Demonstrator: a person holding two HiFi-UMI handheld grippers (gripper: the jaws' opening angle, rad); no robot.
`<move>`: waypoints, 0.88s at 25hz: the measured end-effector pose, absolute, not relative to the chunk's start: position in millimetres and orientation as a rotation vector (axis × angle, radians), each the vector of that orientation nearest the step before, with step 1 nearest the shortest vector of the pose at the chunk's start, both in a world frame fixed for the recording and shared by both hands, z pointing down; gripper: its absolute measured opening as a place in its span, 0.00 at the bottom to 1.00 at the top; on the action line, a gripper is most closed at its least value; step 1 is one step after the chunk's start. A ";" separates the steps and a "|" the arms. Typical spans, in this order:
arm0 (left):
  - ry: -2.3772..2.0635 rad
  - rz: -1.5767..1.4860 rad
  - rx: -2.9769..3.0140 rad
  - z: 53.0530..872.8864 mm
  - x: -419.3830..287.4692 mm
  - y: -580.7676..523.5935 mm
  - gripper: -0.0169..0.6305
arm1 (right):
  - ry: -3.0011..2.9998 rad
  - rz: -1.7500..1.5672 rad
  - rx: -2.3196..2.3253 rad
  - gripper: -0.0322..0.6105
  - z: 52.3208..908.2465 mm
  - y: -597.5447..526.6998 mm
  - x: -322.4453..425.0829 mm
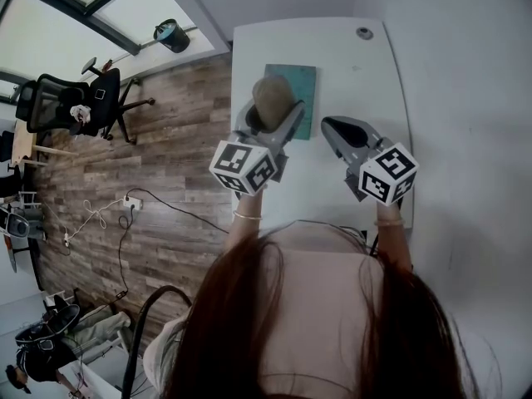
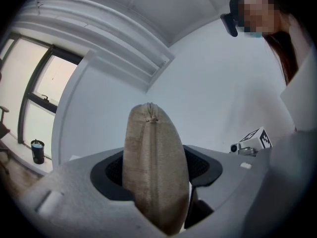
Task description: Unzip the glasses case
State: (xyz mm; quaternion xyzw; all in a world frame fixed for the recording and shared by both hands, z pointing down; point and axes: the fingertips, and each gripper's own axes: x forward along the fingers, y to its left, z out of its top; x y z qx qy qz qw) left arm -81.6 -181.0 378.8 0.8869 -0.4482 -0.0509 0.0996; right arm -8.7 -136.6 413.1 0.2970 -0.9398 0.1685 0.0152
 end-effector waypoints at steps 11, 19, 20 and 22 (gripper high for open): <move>-1.380 -0.091 2.671 378.2 -78.8 -165.8 0.48 | -2.915 0.412 1.002 0.06 403.6 -130.3 1.5; -1.419 -0.047 2.716 374.9 -78.8 -152.2 0.48 | -2.883 0.263 1.068 0.05 396.2 -125.7 7.2; -1.422 -0.041 2.722 375.5 -78.2 -149.6 0.48 | -2.879 0.251 1.079 0.05 396.4 -124.4 8.3; -1.427 -0.029 2.734 376.1 -76.2 -145.1 0.48 | -2.871 0.235 1.103 0.05 396.1 -122.3 11.8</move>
